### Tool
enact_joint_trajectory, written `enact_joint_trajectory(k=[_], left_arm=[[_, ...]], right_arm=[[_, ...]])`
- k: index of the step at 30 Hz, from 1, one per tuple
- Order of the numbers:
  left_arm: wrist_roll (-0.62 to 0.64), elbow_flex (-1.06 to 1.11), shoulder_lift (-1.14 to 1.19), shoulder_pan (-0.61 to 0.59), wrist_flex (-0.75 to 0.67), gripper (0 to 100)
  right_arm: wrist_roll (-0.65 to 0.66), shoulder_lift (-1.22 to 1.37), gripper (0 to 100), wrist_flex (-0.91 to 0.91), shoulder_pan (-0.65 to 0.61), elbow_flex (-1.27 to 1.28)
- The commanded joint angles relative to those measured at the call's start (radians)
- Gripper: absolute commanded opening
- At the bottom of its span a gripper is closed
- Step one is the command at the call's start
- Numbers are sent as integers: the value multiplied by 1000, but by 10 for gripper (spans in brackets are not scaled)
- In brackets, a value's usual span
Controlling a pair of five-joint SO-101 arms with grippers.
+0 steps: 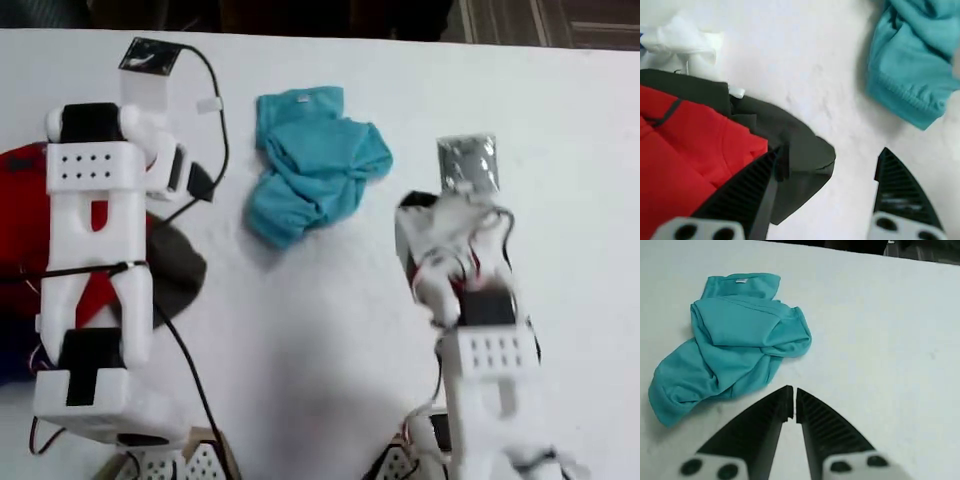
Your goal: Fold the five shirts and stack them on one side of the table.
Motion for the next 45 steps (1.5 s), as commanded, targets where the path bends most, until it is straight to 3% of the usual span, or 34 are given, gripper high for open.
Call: enact_joint_trajectory(k=[1, 7, 14, 26, 30, 34, 36, 42, 45], left_arm=[[63, -13, -8, 52, -51, 295], [143, -13, 117, 144, -222, 297], [221, -13, 242, 158, -525, 299], [233, -90, 534, 325, -612, 296], [153, -162, 635, 330, -516, 269], [77, -278, 660, 351, -296, 8], [77, -351, 658, 371, -181, 55], [77, -708, 658, 460, 180, 24], [74, -779, 606, 468, 178, 24]], right_arm=[[-6, 150, 19, -76, -15, -60], [-6, 275, 20, -251, -53, 55], [2, 395, 21, -360, -74, 110], [3, 469, 21, -421, -67, 110], [3, 469, 21, -421, -38, 109], [3, 475, 21, -450, -22, 109], [3, 476, 21, -456, -16, 109], [-8, 476, 19, -456, 25, 109], [-55, 475, 19, -470, 70, 109]])
